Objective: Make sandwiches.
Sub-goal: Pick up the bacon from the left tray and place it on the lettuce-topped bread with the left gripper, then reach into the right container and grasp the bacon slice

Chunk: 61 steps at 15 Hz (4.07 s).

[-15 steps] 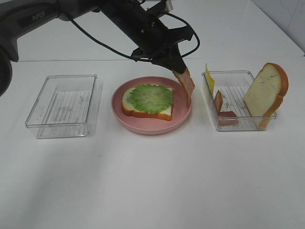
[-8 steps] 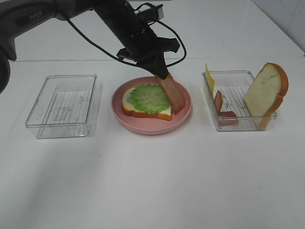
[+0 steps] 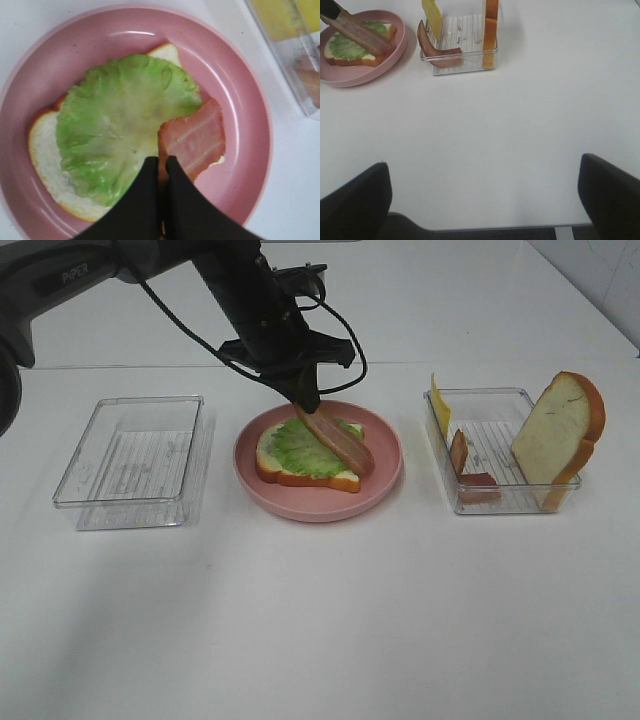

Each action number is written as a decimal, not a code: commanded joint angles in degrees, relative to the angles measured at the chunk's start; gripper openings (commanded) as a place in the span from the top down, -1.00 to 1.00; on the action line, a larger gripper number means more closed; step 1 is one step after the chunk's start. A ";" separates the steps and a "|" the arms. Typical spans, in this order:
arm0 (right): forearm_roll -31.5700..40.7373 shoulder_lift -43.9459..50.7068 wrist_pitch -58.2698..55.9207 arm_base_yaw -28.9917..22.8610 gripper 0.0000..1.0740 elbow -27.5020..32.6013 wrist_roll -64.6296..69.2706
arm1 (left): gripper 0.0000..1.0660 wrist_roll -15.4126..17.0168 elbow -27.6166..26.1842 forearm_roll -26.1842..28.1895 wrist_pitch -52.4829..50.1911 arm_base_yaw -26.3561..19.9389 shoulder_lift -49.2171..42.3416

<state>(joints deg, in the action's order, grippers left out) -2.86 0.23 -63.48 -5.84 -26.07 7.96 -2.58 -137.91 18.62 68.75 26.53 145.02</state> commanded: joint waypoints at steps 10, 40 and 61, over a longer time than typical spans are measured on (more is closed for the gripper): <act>-0.17 1.66 0.40 -0.17 -0.79 0.06 -0.46 | 1.00 3.78 -0.29 -6.36 1.60 -0.06 -0.06; -0.17 1.66 0.40 -0.17 -0.79 0.06 -0.46 | -0.88 2.58 5.79 -14.27 6.82 -26.81 -19.82; -0.17 1.66 0.40 -0.17 -0.79 0.06 -0.46 | -0.87 0.29 108.00 -14.27 -6.59 -28.02 -139.17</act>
<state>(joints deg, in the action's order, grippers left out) -2.86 0.23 -63.48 -5.84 -26.07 7.96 -2.46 -30.42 3.67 63.08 -1.60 6.36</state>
